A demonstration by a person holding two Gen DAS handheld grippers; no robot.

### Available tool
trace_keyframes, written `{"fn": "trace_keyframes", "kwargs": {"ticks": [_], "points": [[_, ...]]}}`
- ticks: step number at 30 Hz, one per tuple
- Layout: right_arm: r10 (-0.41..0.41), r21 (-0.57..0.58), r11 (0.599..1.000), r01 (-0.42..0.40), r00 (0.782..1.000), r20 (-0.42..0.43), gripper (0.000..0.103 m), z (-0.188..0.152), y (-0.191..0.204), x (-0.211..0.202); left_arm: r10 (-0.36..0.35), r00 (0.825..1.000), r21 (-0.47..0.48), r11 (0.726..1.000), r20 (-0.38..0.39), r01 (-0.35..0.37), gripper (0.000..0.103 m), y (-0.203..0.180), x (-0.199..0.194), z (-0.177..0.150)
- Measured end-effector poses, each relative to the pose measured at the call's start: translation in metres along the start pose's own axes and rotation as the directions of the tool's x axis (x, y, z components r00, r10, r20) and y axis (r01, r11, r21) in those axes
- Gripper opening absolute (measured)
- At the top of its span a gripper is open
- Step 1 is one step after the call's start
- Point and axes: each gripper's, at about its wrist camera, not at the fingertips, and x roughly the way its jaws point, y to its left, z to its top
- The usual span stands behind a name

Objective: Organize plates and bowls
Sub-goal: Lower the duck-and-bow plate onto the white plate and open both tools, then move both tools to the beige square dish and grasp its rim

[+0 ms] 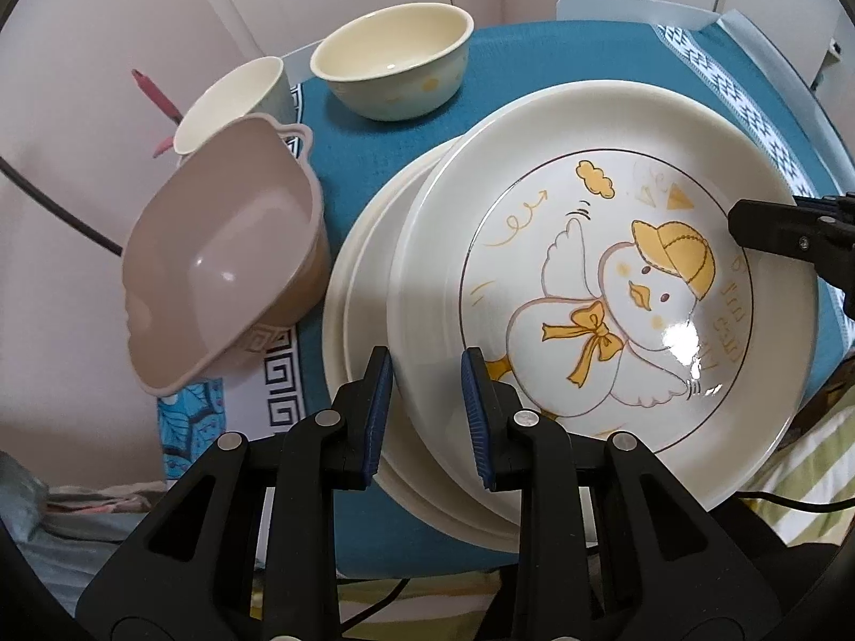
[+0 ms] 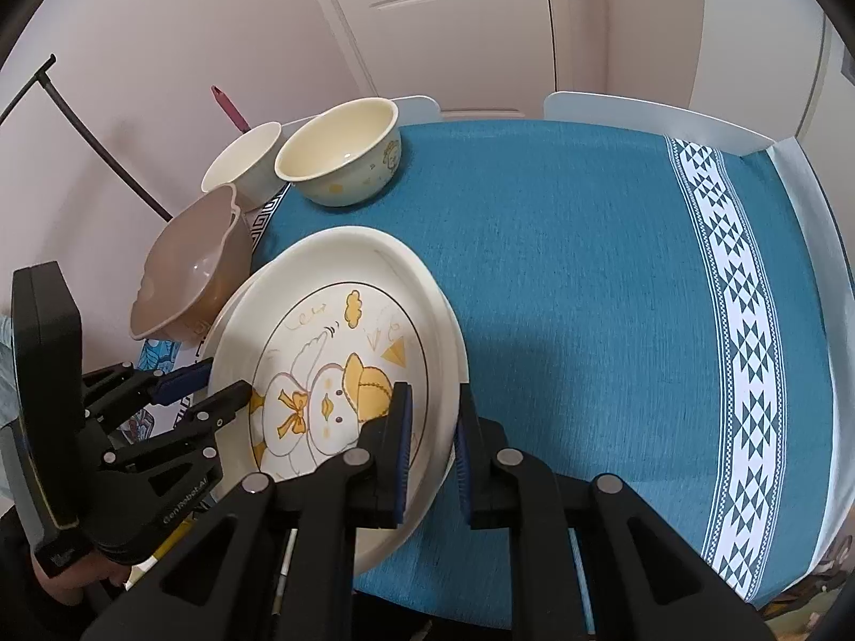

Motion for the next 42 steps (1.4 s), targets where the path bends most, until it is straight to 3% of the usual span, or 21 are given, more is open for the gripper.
{"fn": "trace_keyframes", "kwargs": {"ticks": [21, 30, 37, 38, 39, 40, 41, 42], "points": [[-0.03, -0.034, 0.999, 0.029, 0.999, -0.013, 0.014, -0.002, 0.005, 0.018, 0.113, 0.993, 0.046, 0.992, 0.021, -0.114, 0.024, -0.001, -0.007, -0.002], [-0.033, -0.036, 0.999, 0.033, 0.999, -0.012, 0.014, -0.002, 0.004, 0.018, 0.088, 0.996, 0.029, 0.996, 0.019, -0.089, 0.024, 0.003, -0.008, 0.0], [0.031, -0.044, 0.999, -0.029, 0.999, 0.035, 0.014, 0.016, -0.002, -0.01, 0.039, 0.998, -0.092, 0.995, 0.044, -0.035, 0.027, 0.019, -0.04, 0.012], [0.052, -0.049, 0.998, -0.051, 0.998, 0.031, 0.014, 0.022, -0.003, -0.014, 0.031, 0.998, -0.115, 0.993, 0.047, -0.025, 0.035, 0.022, -0.044, 0.013], [0.073, -0.046, 0.996, -0.071, 0.997, 0.024, 0.014, 0.028, -0.004, -0.017, 0.023, 0.998, -0.149, 0.989, 0.052, -0.015, 0.056, 0.027, -0.051, 0.015], [0.097, -0.043, 0.994, -0.096, 0.995, 0.018, 0.014, 0.033, -0.005, -0.021, 0.019, 0.998, -0.189, 0.982, 0.067, -0.006, 0.07, 0.034, -0.059, 0.016], [0.121, -0.044, 0.992, -0.12, 0.992, 0.02, 0.014, 0.04, -0.005, -0.026, 0.023, 0.995, -0.23, 0.973, 0.097, 0.0, 0.094, 0.041, -0.07, 0.017], [0.137, -0.053, 0.989, -0.136, 0.99, 0.025, 0.02, 0.045, -0.004, -0.03, 0.031, 0.992, -0.26, 0.966, 0.123, 0.002, 0.103, 0.048, -0.077, 0.018]]}}
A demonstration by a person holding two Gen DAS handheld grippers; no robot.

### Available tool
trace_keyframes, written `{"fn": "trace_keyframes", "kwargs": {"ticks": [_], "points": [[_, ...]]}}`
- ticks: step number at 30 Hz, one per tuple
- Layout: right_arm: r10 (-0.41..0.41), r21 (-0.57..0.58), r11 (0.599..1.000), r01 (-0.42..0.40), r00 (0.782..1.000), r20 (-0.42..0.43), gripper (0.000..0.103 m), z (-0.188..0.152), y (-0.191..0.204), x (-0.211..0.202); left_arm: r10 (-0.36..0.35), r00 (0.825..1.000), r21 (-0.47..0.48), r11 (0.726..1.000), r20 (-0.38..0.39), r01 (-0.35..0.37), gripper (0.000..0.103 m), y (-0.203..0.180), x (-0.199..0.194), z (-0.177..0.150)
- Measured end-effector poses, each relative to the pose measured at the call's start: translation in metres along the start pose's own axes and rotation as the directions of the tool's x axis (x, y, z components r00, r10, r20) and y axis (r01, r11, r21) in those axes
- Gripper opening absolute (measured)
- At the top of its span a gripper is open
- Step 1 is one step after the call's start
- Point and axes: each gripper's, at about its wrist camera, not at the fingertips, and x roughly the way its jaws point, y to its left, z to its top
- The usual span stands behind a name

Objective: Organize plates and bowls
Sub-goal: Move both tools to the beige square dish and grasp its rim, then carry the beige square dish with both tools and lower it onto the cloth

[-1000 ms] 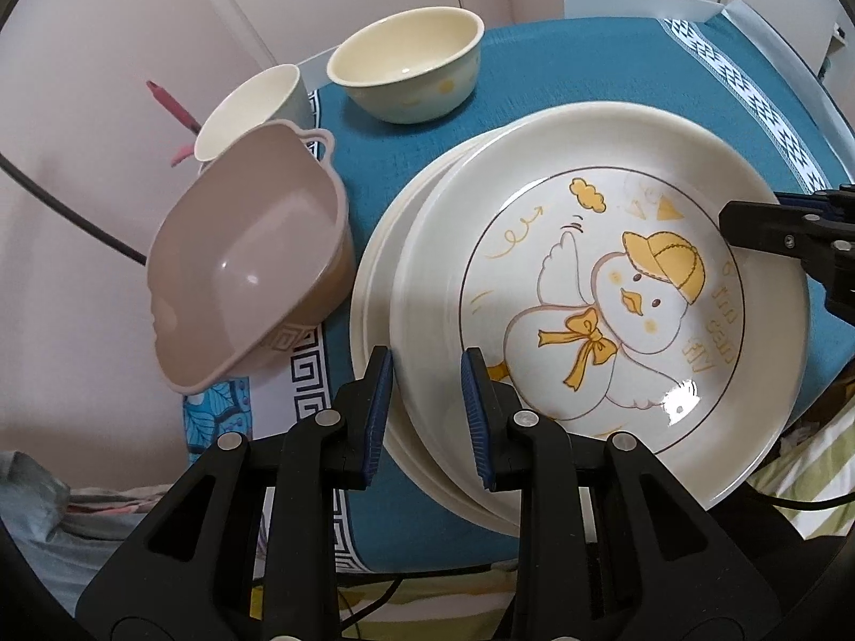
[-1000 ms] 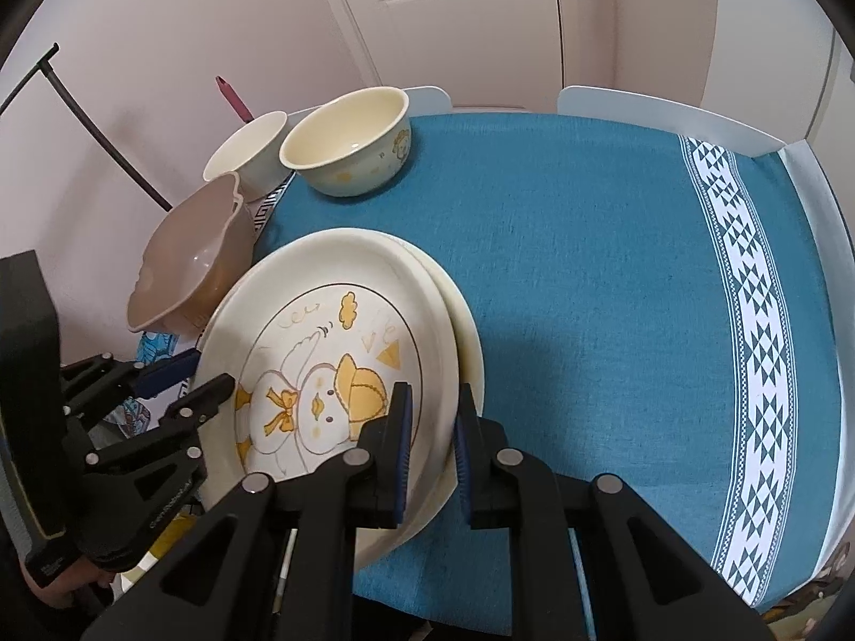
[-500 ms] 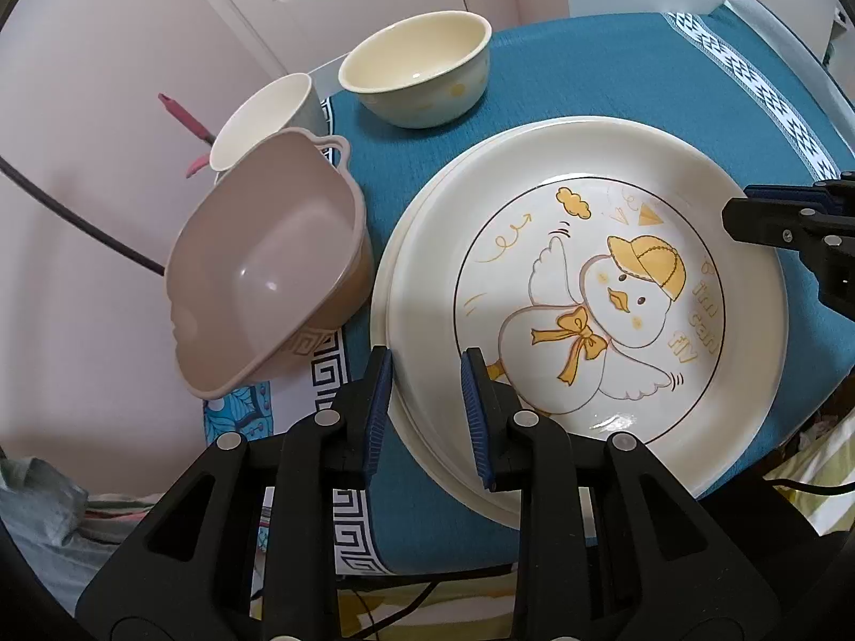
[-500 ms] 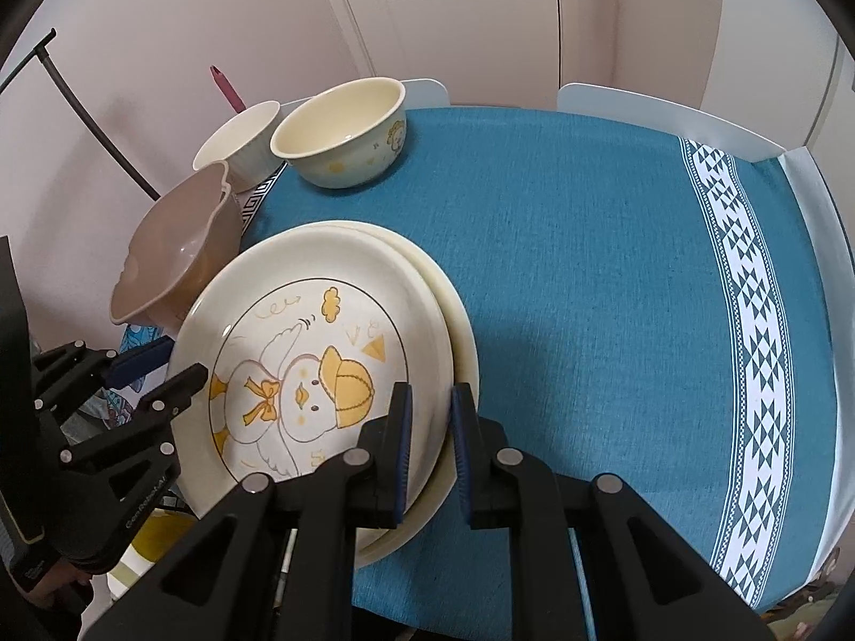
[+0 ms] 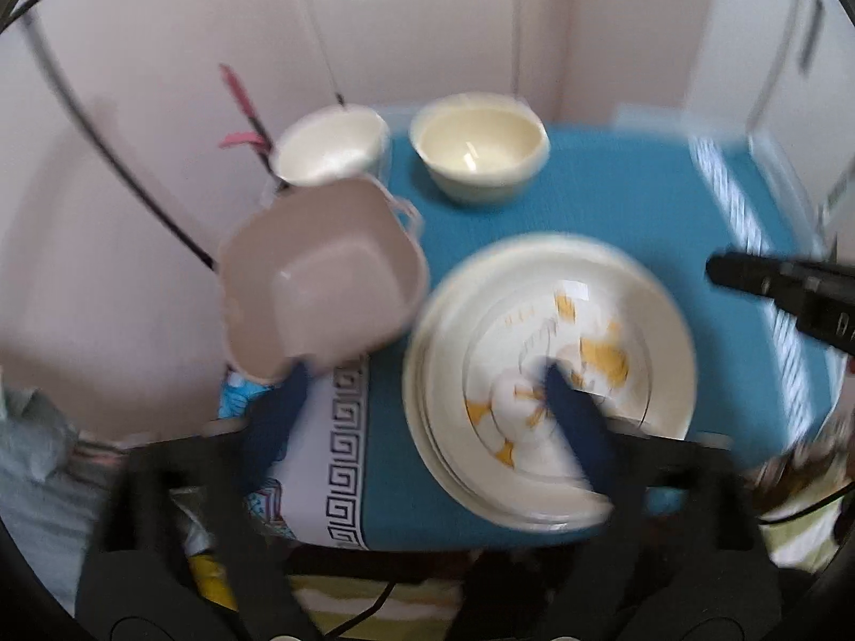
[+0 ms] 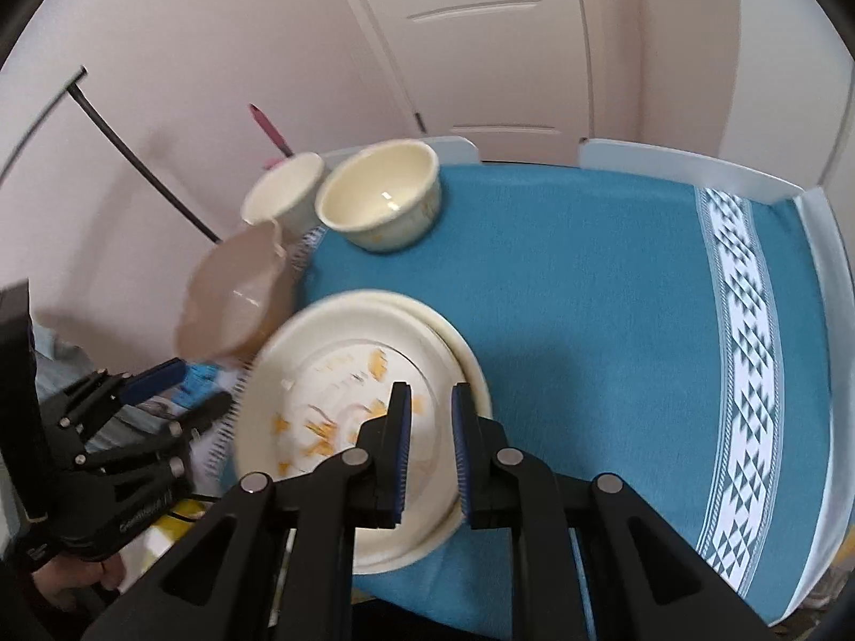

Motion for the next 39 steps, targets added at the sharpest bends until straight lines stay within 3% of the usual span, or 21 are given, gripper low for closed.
{"fn": "trace_keyframes", "kwargs": {"ticks": [2, 3, 4, 10, 15, 19, 22, 23, 25, 28, 32, 35, 39], "points": [[0.036, -0.04, 0.999, -0.035, 0.999, 0.023, 0.059, 0.013, 0.007, -0.007, 0.008, 0.999, -0.064, 0.998, 0.05, -0.005, 0.103, 0.015, -0.013, 0.007], [0.05, -0.06, 0.997, -0.048, 0.998, 0.036, 0.093, 0.017, 0.01, -0.009, 0.01, 0.999, -0.087, 0.996, 0.051, -0.005, 0.103, 0.022, -0.015, 0.011], [0.06, -0.08, 0.995, -0.056, 0.997, 0.048, 0.101, 0.023, 0.013, -0.01, 0.008, 0.999, -0.119, 0.993, 0.046, -0.003, 0.103, 0.031, -0.015, 0.014], [0.061, -0.192, 0.979, -0.064, 0.998, -0.02, 0.101, 0.054, 0.046, 0.012, -0.022, 0.999, -0.3, 0.953, 0.045, 0.034, 0.103, 0.104, -0.009, 0.013], [0.008, -0.279, 0.96, -0.003, 1.0, 0.017, 0.101, 0.064, 0.084, 0.035, -0.062, 0.998, -0.364, 0.929, 0.021, 0.066, 0.103, 0.144, 0.014, 0.003], [0.029, -0.283, 0.958, -0.045, 0.998, -0.06, 0.101, 0.069, 0.107, 0.076, -0.128, 0.992, -0.364, 0.924, -0.015, 0.113, 0.101, 0.16, 0.047, 0.001], [0.018, -0.257, 0.965, -0.05, 0.992, -0.127, 0.099, 0.07, 0.113, 0.111, -0.186, 0.982, -0.362, 0.919, -0.044, 0.158, 0.086, 0.164, 0.07, -0.001], [0.023, -0.244, 0.968, -0.059, 0.989, -0.146, 0.096, 0.069, 0.114, 0.119, -0.206, 0.977, -0.358, 0.918, -0.063, 0.171, 0.076, 0.164, 0.081, 0.0], [0.031, -0.215, 0.974, -0.073, 0.981, -0.19, 0.08, 0.067, 0.114, 0.136, -0.233, 0.968, -0.343, 0.92, -0.095, 0.188, 0.067, 0.162, 0.097, 0.002], [0.033, -0.182, 0.98, -0.079, 0.97, -0.242, 0.065, 0.064, 0.115, 0.162, -0.263, 0.956, -0.319, 0.924, -0.128, 0.212, 0.06, 0.16, 0.117, 0.005], [0.023, -0.166, 0.984, -0.07, 0.964, -0.267, 0.053, 0.063, 0.117, 0.182, -0.281, 0.947, -0.291, 0.929, -0.158, 0.227, 0.047, 0.159, 0.137, 0.009], [0.022, -0.148, 0.987, -0.065, 0.963, -0.269, 0.041, 0.064, 0.116, 0.191, -0.278, 0.944, -0.263, 0.938, -0.178, 0.226, 0.022, 0.158, 0.146, 0.012], [0.024, -0.143, 0.988, -0.066, 0.962, -0.274, 0.026, 0.064, 0.117, 0.2, -0.286, 0.939, -0.236, 0.942, -0.193, 0.239, 0.015, 0.158, 0.151, 0.015]]}}
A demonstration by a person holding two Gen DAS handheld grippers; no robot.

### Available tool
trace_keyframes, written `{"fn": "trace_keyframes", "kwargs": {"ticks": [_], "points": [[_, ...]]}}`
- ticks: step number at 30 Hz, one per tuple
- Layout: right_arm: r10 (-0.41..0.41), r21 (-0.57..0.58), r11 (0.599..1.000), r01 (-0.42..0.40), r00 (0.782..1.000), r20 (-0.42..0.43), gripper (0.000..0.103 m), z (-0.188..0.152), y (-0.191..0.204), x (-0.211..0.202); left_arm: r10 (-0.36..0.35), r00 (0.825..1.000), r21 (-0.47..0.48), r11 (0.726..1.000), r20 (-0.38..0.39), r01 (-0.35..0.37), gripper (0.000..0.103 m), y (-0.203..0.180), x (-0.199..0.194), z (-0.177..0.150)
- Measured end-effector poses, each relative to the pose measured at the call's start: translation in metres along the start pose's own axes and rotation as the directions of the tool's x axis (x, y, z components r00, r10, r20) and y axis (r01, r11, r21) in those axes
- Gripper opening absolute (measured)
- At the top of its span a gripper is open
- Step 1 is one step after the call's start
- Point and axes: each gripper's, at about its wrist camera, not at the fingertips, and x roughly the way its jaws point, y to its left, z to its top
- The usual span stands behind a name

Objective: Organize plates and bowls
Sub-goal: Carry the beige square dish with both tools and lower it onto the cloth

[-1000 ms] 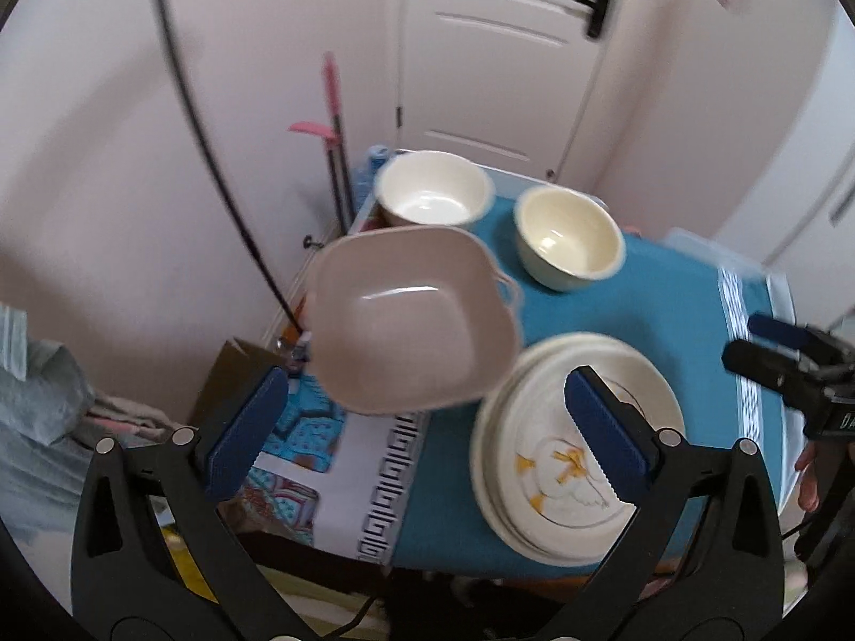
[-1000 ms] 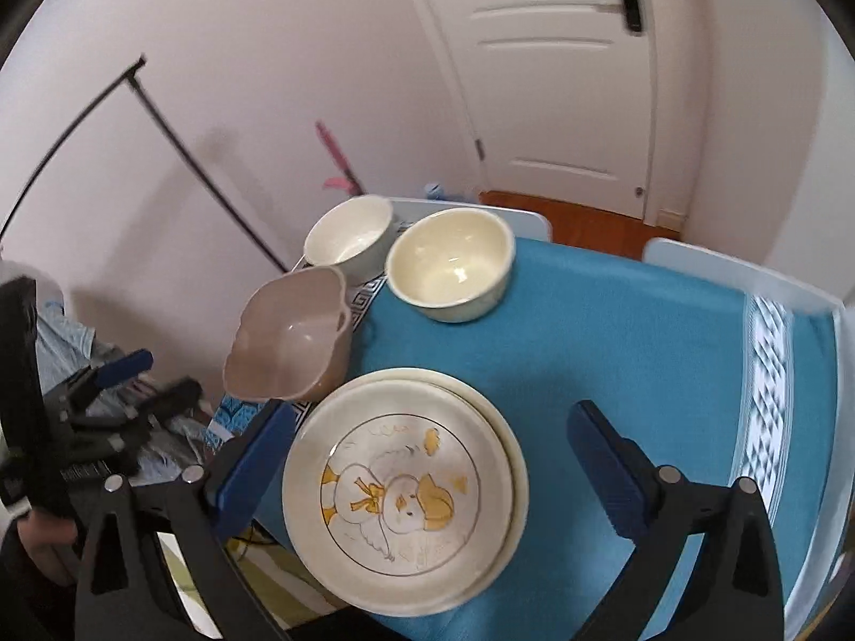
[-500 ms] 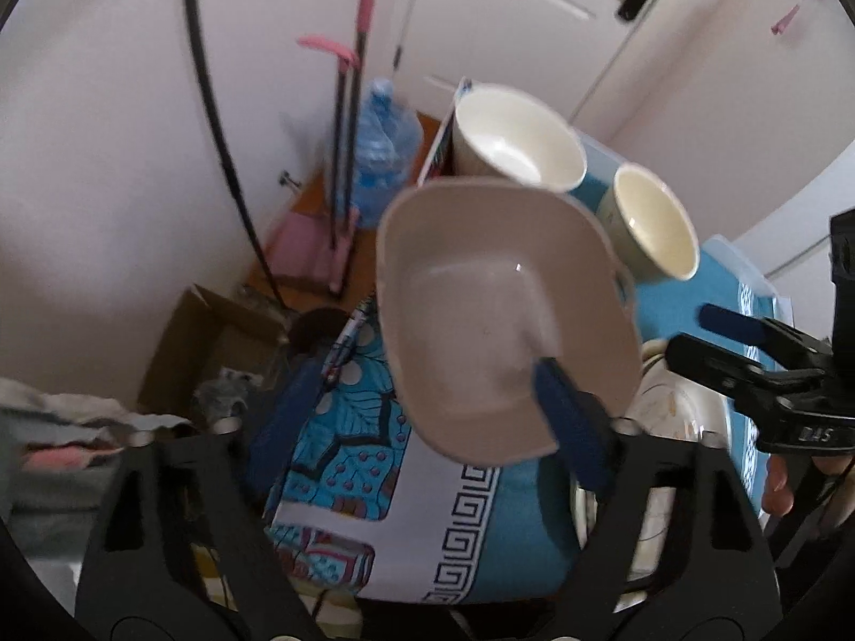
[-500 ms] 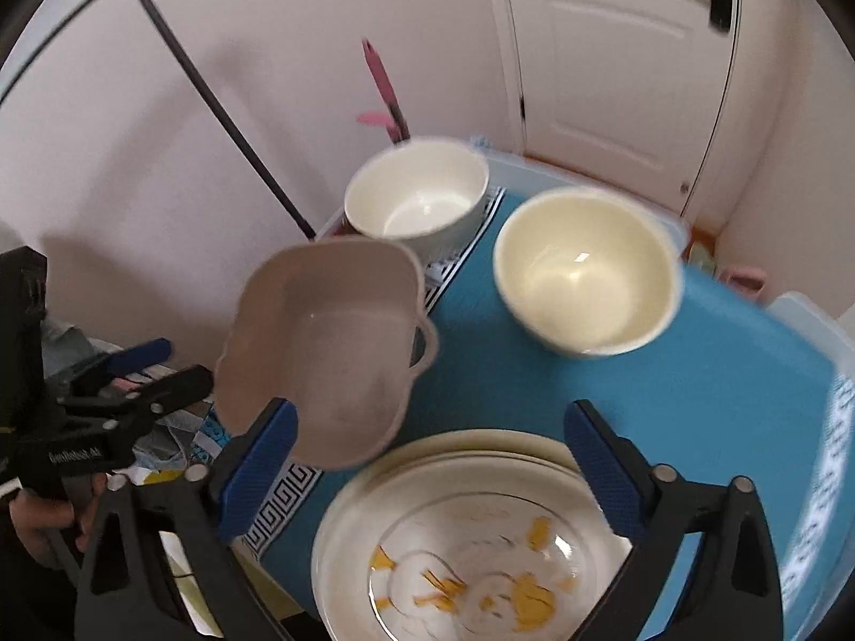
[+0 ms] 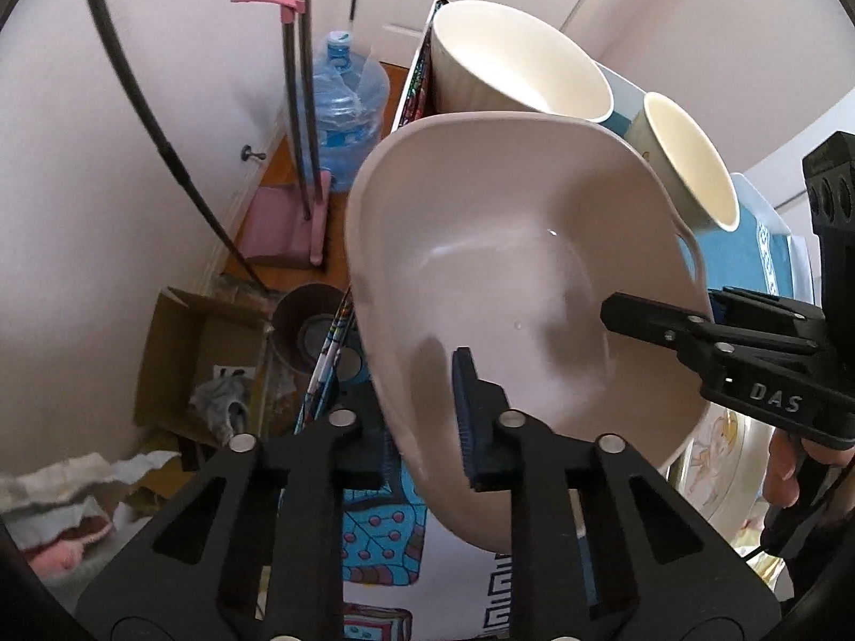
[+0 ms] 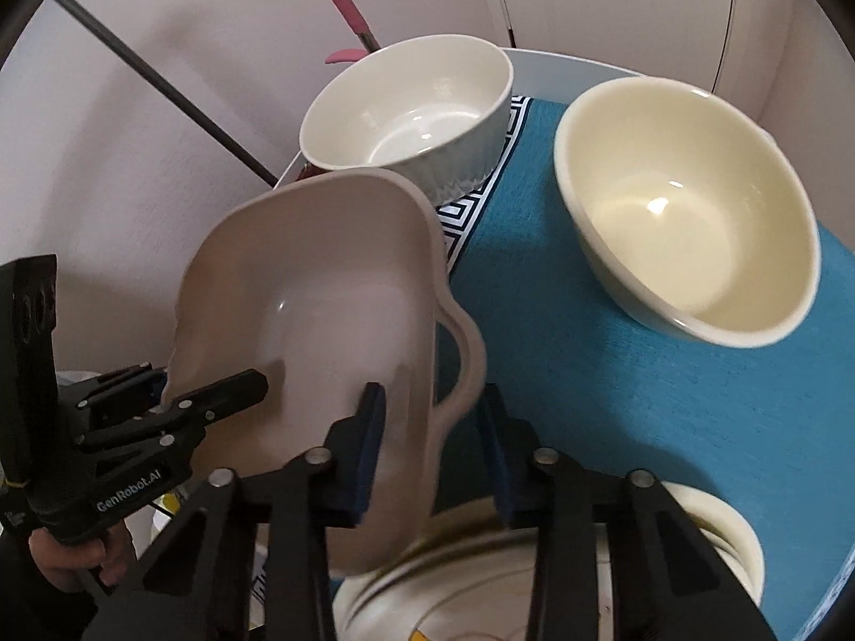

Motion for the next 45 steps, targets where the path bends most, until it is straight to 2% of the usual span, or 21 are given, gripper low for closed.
{"fn": "trace_keyframes", "kwargs": {"ticks": [2, 10, 18, 22, 26, 33, 35, 36, 38, 45], "points": [[-0.01, -0.012, 1.0, 0.01, 1.0, -0.003, 0.018, -0.001, 0.003, 0.002, 0.007, 1.0, 0.02, 1.0, -0.001, -0.007, 0.014, -0.001, 0.0, 0.001], [-0.024, -0.002, 1.0, 0.024, 0.999, 0.039, 0.016, -0.009, 0.009, -0.011, 0.049, 0.998, 0.104, 0.993, 0.039, -0.053, 0.014, -0.013, -0.022, 0.0], [-0.021, 0.036, 0.999, 0.015, 0.987, 0.16, 0.016, -0.043, -0.008, -0.083, 0.058, 0.991, 0.179, 0.981, 0.12, -0.079, 0.014, -0.064, -0.066, 0.003], [-0.033, 0.042, 0.999, 0.023, 0.968, 0.248, 0.016, -0.069, -0.027, -0.136, 0.046, 0.987, 0.216, 0.973, 0.157, -0.08, 0.014, -0.107, -0.084, -0.005], [-0.068, 0.064, 0.997, 0.051, 0.953, 0.296, 0.016, -0.106, -0.051, -0.181, 0.015, 0.985, 0.247, 0.967, 0.173, -0.058, 0.014, -0.161, -0.094, -0.019], [-0.148, 0.152, 0.983, 0.104, 0.936, 0.318, 0.016, -0.171, -0.125, -0.248, -0.063, 0.986, 0.334, 0.942, 0.157, 0.007, 0.014, -0.265, -0.088, -0.05], [-0.177, 0.187, 0.975, 0.122, 0.932, 0.315, 0.016, -0.188, -0.147, -0.259, -0.085, 0.987, 0.359, 0.933, 0.137, 0.03, 0.014, -0.296, -0.077, -0.061], [-0.19, 0.201, 0.971, 0.131, 0.931, 0.311, 0.016, -0.185, -0.155, -0.264, -0.093, 0.987, 0.369, 0.929, 0.127, 0.04, 0.014, -0.309, -0.075, -0.066], [-0.218, 0.237, 0.96, 0.149, 0.928, 0.302, 0.016, -0.206, -0.181, -0.276, -0.115, 0.988, 0.39, 0.918, 0.099, 0.068, 0.014, -0.337, -0.064, -0.078], [-0.254, 0.33, 0.93, 0.162, 0.933, 0.256, 0.016, -0.24, -0.245, -0.267, -0.138, 0.99, 0.421, 0.899, 0.005, 0.123, 0.014, -0.399, -0.005, -0.103]]}}
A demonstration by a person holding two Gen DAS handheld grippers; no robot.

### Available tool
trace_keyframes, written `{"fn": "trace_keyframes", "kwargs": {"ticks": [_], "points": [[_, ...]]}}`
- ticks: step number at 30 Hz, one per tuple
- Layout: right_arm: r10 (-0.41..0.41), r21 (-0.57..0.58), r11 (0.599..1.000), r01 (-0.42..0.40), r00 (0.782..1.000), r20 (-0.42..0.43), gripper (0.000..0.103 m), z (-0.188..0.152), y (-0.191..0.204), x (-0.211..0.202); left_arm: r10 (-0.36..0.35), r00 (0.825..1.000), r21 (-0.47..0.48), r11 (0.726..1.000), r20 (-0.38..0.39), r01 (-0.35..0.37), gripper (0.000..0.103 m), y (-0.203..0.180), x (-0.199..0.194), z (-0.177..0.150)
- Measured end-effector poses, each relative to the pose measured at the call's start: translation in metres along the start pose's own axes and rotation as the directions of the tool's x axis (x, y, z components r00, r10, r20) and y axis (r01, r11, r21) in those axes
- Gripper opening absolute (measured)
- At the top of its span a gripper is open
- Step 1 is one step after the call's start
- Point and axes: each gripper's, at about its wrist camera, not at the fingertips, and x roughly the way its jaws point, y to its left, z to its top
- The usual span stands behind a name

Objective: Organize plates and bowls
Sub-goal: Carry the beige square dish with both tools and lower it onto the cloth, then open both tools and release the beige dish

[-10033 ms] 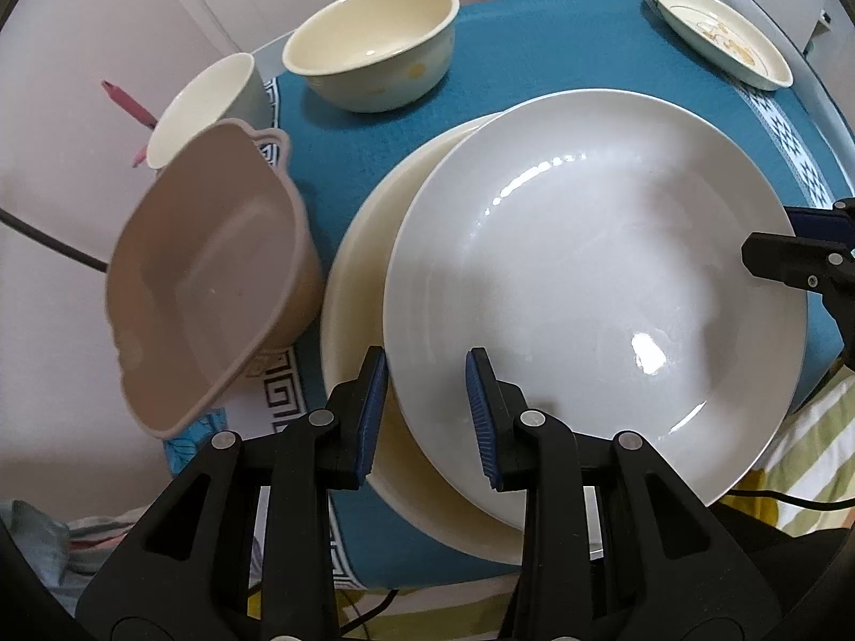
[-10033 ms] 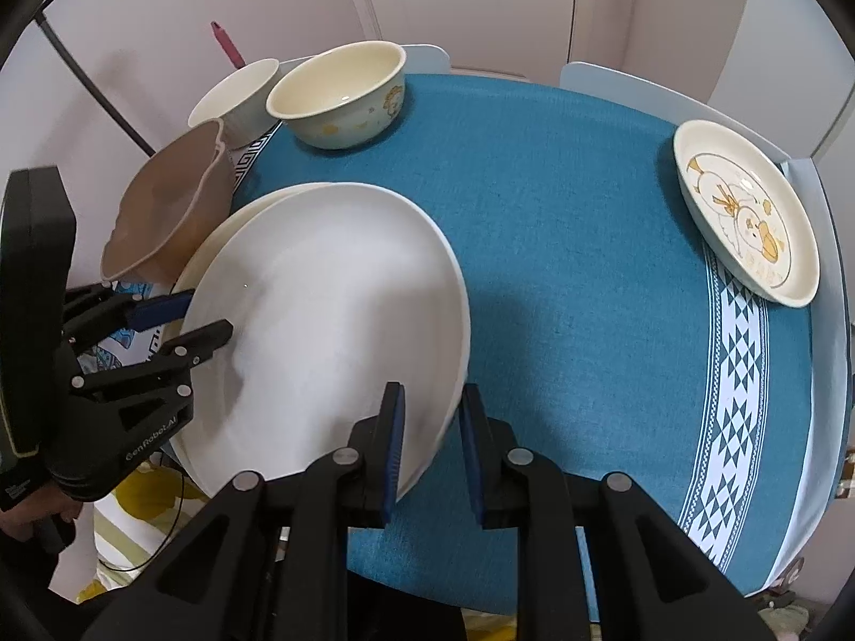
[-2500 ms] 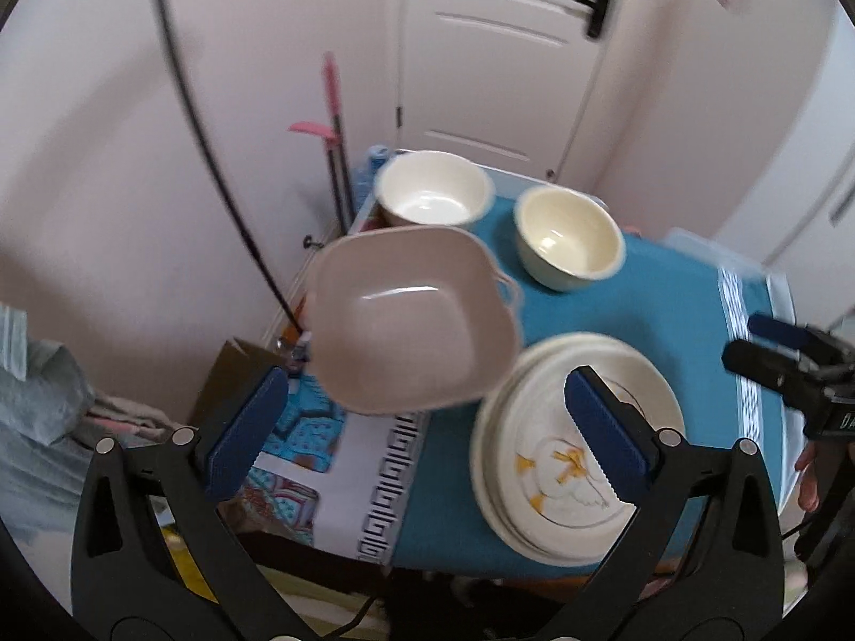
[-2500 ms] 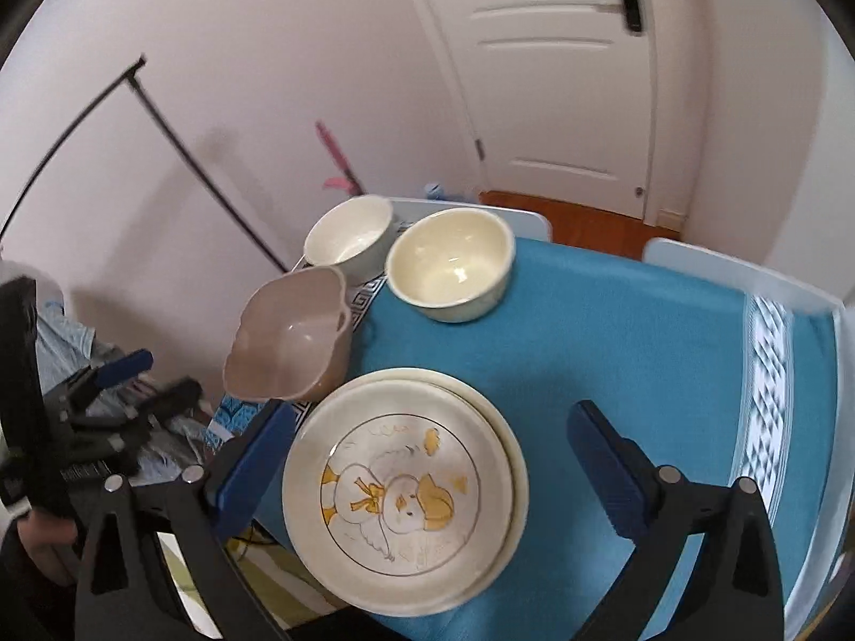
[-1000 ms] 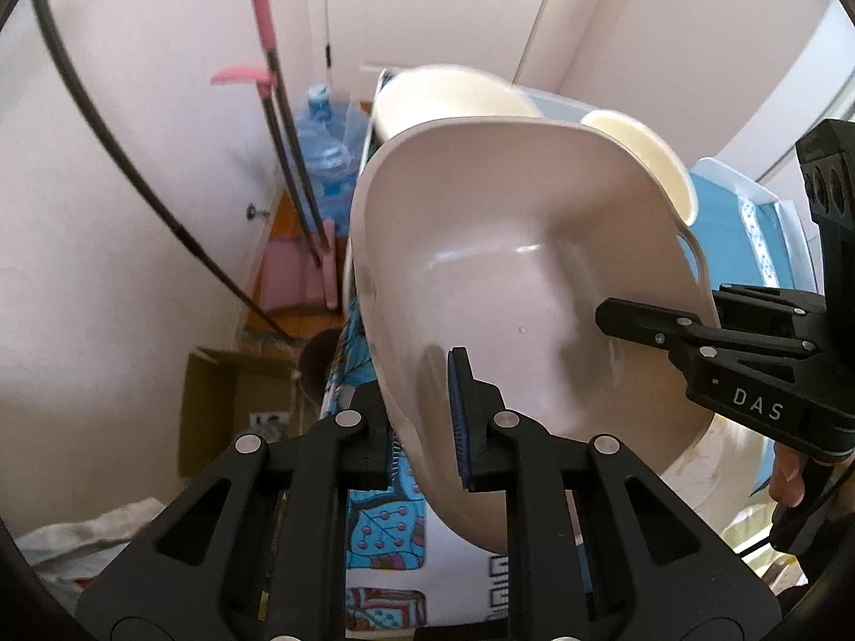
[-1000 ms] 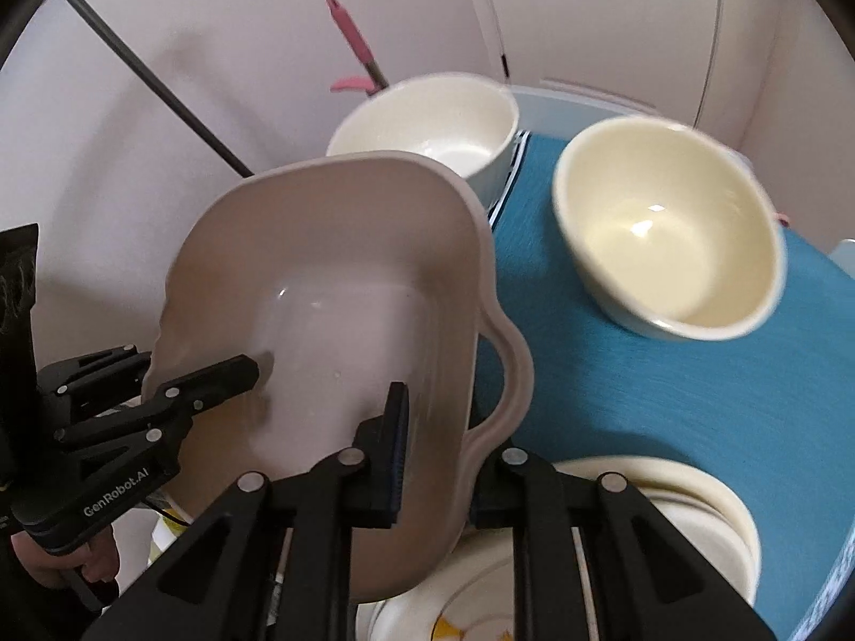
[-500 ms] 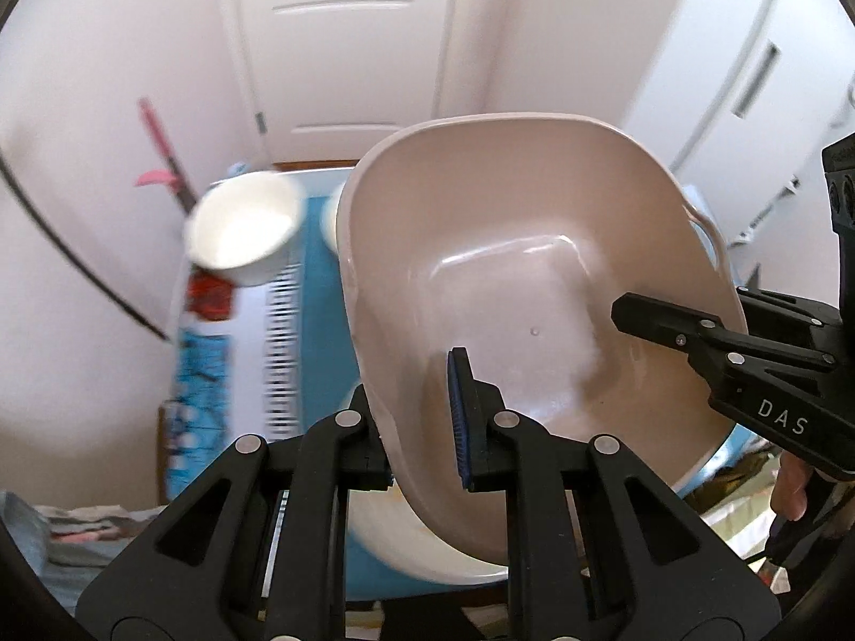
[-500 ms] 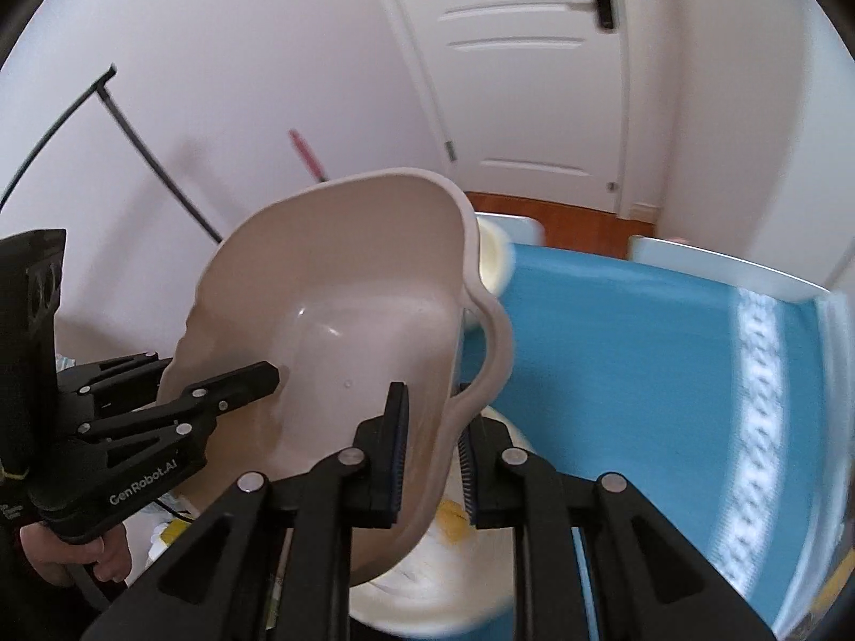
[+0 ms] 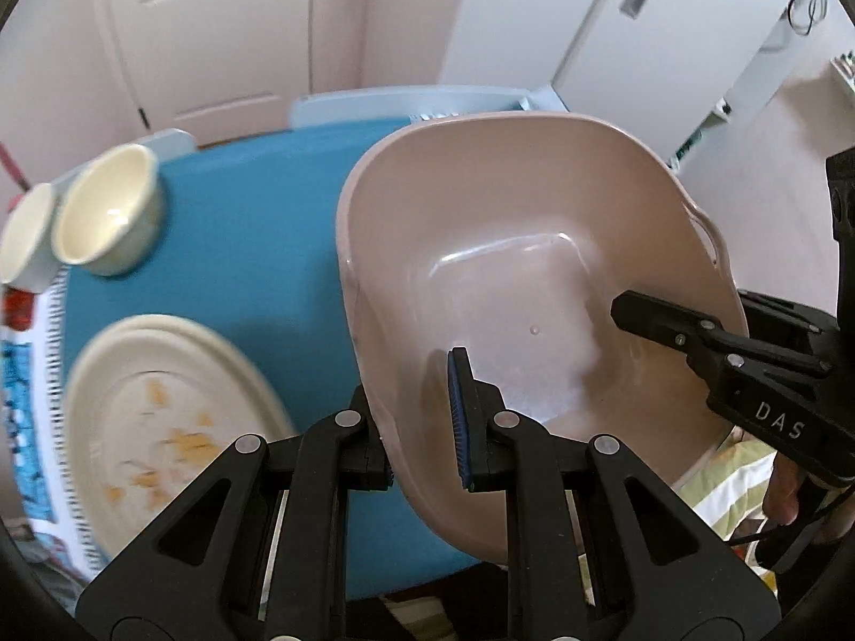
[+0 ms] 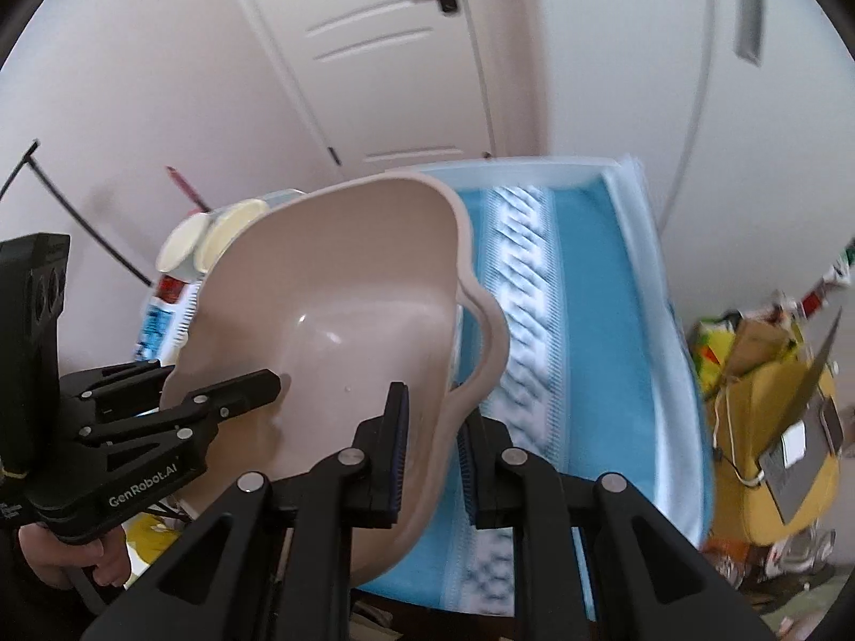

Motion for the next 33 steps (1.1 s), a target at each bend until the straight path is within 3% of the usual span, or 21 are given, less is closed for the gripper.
{"fn": "trace_keyframes", "kwargs": {"ticks": [8, 19, 20, 23, 26, 33], "points": [[0.009, 0.056, 0.998, -0.007, 0.999, -0.038, 0.016, -0.016, -0.052, 0.048, 0.022, 0.997, 0.019, 1.0, -0.068, -0.021, 0.014, -0.023, 0.068, -0.003], [0.041, 0.087, 0.996, -0.037, 0.998, -0.05, 0.016, -0.024, -0.066, 0.064, 0.062, 0.994, 0.056, 0.997, -0.093, -0.056, 0.018, -0.027, 0.09, -0.008], [0.048, 0.094, 0.995, -0.043, 0.997, -0.055, 0.016, -0.024, -0.066, 0.065, 0.066, 0.993, 0.062, 0.996, -0.1, -0.06, 0.026, -0.029, 0.091, -0.008], [0.063, 0.117, 0.992, -0.055, 0.996, -0.061, 0.016, -0.026, -0.069, 0.067, 0.073, 0.993, 0.063, 0.996, -0.088, -0.068, 0.076, -0.031, 0.091, -0.009], [0.062, 0.14, 0.989, -0.054, 0.997, -0.055, 0.016, -0.027, -0.073, 0.068, 0.071, 0.996, 0.068, 0.995, -0.06, -0.067, 0.078, -0.034, 0.087, -0.007], [0.078, 0.19, 0.979, -0.075, 0.997, -0.011, 0.033, -0.026, -0.081, 0.056, 0.082, 0.994, 0.085, 0.993, -0.073, -0.076, 0.078, -0.038, 0.088, -0.009]]}}
